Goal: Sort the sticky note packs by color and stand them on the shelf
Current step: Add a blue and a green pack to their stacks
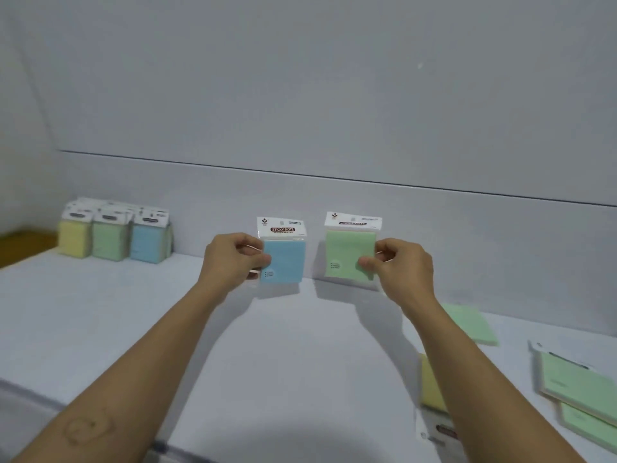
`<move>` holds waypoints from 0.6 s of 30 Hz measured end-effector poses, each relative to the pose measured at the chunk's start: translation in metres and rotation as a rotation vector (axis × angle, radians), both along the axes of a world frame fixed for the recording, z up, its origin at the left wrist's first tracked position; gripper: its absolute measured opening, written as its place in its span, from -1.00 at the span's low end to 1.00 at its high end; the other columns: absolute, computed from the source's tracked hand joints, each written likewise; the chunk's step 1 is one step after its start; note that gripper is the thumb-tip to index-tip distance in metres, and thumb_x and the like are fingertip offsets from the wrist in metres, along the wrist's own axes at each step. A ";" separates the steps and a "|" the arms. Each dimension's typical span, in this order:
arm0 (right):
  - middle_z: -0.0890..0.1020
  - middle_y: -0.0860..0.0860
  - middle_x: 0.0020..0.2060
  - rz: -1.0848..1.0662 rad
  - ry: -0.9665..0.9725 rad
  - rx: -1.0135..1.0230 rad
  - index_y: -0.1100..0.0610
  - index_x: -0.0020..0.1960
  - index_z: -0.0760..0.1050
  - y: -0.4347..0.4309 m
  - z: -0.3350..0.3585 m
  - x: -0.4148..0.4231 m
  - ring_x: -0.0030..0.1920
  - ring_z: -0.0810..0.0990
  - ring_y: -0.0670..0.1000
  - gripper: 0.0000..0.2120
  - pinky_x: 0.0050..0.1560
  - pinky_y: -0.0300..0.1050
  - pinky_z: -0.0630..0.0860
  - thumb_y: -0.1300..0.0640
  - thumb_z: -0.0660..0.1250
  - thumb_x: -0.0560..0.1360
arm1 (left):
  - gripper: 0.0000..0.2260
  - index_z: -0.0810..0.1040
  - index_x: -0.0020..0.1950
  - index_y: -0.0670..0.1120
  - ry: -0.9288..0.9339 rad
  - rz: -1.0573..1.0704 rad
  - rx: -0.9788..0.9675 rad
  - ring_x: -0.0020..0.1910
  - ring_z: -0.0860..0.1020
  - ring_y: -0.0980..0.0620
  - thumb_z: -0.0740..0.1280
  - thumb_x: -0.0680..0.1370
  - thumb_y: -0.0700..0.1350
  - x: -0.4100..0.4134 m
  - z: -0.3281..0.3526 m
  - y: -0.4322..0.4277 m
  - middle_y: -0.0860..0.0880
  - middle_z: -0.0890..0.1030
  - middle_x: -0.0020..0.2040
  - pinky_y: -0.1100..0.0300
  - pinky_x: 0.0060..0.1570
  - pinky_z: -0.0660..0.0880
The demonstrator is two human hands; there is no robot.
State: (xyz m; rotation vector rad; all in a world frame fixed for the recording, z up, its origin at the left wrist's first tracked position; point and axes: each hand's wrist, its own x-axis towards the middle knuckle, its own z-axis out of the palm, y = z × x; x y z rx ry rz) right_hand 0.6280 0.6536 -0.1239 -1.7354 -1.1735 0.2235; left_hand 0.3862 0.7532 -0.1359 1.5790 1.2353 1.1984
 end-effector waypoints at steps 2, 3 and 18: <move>0.60 -0.09 -0.36 0.077 0.003 0.000 0.05 -0.16 0.64 0.018 0.004 -0.028 -0.32 0.52 -0.06 -0.87 -0.29 -0.23 0.41 0.13 0.54 0.32 | -0.81 0.59 -0.17 -0.11 -0.005 0.055 0.004 -0.30 0.65 -0.03 0.49 0.36 -0.35 -0.028 0.001 0.002 -0.09 0.66 -0.26 0.15 -0.32 0.59; 0.59 -0.10 -0.36 0.112 0.003 -0.007 0.05 -0.16 0.65 0.026 0.004 -0.043 -0.32 0.52 -0.07 -0.87 -0.30 -0.22 0.40 0.13 0.54 0.31 | -0.81 0.58 -0.17 -0.11 -0.005 0.085 0.006 -0.30 0.64 -0.01 0.49 0.36 -0.35 -0.043 0.002 0.003 -0.08 0.66 -0.27 0.16 -0.32 0.59; 0.60 -0.06 -0.37 0.252 0.041 -0.089 0.11 -0.20 0.61 0.127 -0.030 -0.214 -0.32 0.53 -0.01 -0.91 -0.23 -0.13 0.46 0.16 0.50 0.33 | -0.81 0.60 -0.07 -0.17 0.077 0.359 -0.033 -0.17 0.64 -0.11 0.49 0.37 -0.35 -0.224 -0.026 0.081 -0.10 0.62 -0.22 0.06 -0.22 0.62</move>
